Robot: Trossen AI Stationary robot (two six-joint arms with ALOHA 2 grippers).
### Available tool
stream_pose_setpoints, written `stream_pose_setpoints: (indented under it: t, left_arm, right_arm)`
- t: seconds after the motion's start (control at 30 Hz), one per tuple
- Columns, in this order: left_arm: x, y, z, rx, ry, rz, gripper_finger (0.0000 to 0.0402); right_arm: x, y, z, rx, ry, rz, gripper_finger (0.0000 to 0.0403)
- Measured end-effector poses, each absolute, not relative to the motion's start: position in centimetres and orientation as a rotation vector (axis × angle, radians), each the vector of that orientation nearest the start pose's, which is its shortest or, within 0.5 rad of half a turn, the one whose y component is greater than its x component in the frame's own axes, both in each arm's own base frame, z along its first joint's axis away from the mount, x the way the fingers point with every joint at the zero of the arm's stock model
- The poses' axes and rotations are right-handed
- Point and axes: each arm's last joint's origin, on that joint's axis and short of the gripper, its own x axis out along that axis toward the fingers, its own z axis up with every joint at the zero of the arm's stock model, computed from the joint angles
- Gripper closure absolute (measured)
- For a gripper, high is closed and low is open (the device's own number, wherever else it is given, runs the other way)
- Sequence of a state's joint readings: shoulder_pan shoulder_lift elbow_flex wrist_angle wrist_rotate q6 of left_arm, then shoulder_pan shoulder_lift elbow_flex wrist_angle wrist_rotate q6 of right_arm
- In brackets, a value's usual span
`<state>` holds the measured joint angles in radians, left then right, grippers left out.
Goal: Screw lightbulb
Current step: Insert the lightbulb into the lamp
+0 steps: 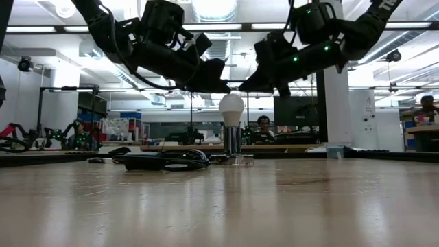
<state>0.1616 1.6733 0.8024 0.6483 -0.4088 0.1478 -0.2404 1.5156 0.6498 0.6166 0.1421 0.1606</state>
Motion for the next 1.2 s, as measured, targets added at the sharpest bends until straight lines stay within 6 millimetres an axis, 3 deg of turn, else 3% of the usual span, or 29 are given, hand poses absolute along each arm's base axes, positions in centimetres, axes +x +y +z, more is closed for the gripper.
stream_pose_setpoints:
  t: [0.4, 0.83, 1.0, 1.2]
  left_arm:
    - [33.6, 6.7, 19.9, 0.168, 0.26, 0.552, 0.0337]
    - [33.0, 6.3, 22.2, 0.159, 0.218, 0.544, 0.0324]
    - [32.6, 6.1, 21.3, 0.17, 0.333, 0.525, 0.0334]
    - [32.4, 6.0, 20.7, 0.131, 0.342, 0.523, 0.0351]
  right_arm:
    - [29.8, -7.7, 19.1, 0.174, 0.201, -0.418, 0.0402]
    - [29.8, -7.7, 19.0, 0.176, 0.202, -0.436, 0.0403]
    - [29.8, -7.8, 19.0, 0.176, 0.203, -0.439, 0.0403]
    - [29.8, -7.8, 19.0, 0.178, 0.203, -0.44, 0.0403]
